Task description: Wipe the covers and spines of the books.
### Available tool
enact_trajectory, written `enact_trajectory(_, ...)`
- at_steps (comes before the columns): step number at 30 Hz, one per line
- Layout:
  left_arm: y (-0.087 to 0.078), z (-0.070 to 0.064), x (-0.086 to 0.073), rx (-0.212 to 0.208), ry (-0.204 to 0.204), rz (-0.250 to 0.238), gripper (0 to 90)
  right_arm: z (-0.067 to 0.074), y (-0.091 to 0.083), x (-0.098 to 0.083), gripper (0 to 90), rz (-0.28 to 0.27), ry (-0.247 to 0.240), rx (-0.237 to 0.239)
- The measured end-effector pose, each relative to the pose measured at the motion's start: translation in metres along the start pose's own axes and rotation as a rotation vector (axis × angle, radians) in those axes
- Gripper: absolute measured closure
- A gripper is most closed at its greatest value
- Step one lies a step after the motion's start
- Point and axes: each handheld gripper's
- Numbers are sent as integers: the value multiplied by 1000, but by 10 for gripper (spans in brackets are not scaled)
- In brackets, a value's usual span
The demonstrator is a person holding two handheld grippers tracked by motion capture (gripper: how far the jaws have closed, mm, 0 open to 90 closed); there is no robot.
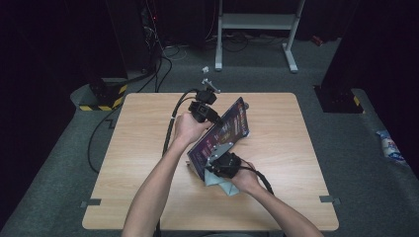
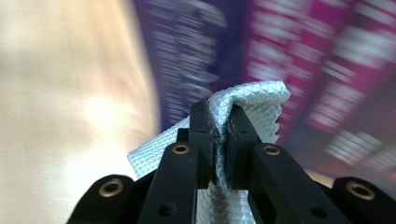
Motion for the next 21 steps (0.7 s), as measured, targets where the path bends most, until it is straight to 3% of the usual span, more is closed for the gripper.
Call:
enact_trajectory(3, -1, 1, 0, -1, -5, -9, 838, 5, 2, 7, 833, -6, 8, 31)
enact_trajectory(6, -3, 1, -1, -5, 5, -7, 838, 2, 2, 12, 833, -15, 6, 21)
enact_trajectory(9, -6, 0, -2, -7, 3, -9, 838, -8, 1, 9, 833, -10, 17, -16)
enact_trajectory(15, -9, 0, -2, -16, 1, -25, 838, -43, -4, -11, 833, 18, 138, -117)
enact_trajectory(17, -9, 0, -1, -19, 0, -27, 838, -46, -5, -14, 833, 18, 152, -121)
enact_trajectory(19, -8, 0, -1, -20, 1, -27, 838, -44, -5, -13, 833, 16, 143, -119)
enact_trajectory(21, -6, -1, 1, -13, 2, -24, 838, -30, -5, -7, 833, 3, 97, -91)
Point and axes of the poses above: each handheld gripper's, and its own axes: y roughly forward along the jaws, x roughly out of its top, z roughly to its left, and after that the axes turned 13 degrees about -x, right-handed
